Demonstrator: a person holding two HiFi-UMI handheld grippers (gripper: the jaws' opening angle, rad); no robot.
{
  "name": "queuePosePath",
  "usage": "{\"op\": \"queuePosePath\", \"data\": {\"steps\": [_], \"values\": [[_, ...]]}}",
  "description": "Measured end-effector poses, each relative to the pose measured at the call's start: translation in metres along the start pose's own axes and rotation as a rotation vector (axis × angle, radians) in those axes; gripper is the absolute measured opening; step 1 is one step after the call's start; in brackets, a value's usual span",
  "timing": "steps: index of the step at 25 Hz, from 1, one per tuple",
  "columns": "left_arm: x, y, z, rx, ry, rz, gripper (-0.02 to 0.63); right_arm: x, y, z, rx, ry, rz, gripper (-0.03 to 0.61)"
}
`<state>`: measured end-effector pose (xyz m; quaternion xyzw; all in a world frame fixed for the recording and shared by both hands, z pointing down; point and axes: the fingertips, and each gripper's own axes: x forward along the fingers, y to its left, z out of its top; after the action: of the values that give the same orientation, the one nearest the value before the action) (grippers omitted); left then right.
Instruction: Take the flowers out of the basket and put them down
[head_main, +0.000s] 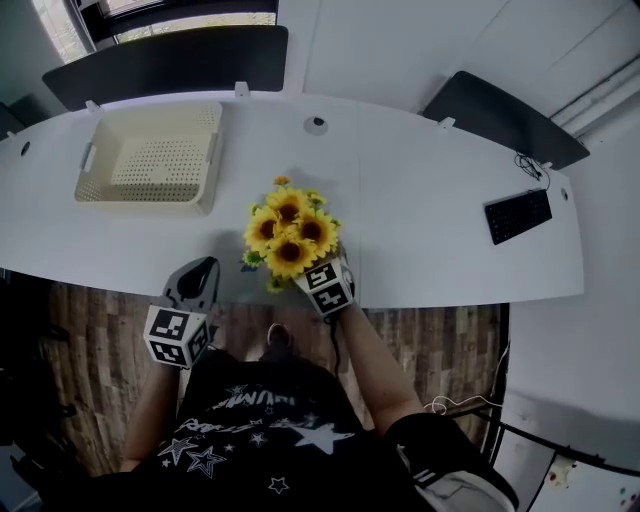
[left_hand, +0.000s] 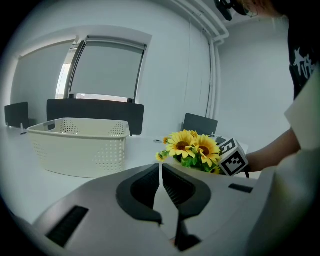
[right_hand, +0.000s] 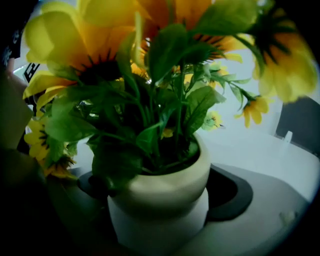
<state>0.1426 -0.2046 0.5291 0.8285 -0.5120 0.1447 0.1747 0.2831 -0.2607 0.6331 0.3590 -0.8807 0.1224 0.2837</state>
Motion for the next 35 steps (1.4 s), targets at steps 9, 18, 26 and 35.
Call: {"op": "queuePosePath", "data": {"steps": [9,18,26,35], "values": [[-0.005,0.007,0.005,0.009,-0.018,-0.066,0.026,-0.022,-0.001,-0.024,0.070,0.061,-0.103,0.529],[-0.027,0.024,0.011,0.039,-0.032,-0.169,0.026,-0.064,0.012,-0.036,0.212,0.028,-0.319,0.526],[-0.063,0.037,0.014,0.029,-0.079,-0.235,0.025,-0.094,0.046,-0.010,0.207,-0.057,-0.430,0.500],[-0.108,0.074,0.007,0.015,-0.111,-0.278,0.026,-0.095,0.109,0.018,0.226,-0.121,-0.489,0.442]]}}
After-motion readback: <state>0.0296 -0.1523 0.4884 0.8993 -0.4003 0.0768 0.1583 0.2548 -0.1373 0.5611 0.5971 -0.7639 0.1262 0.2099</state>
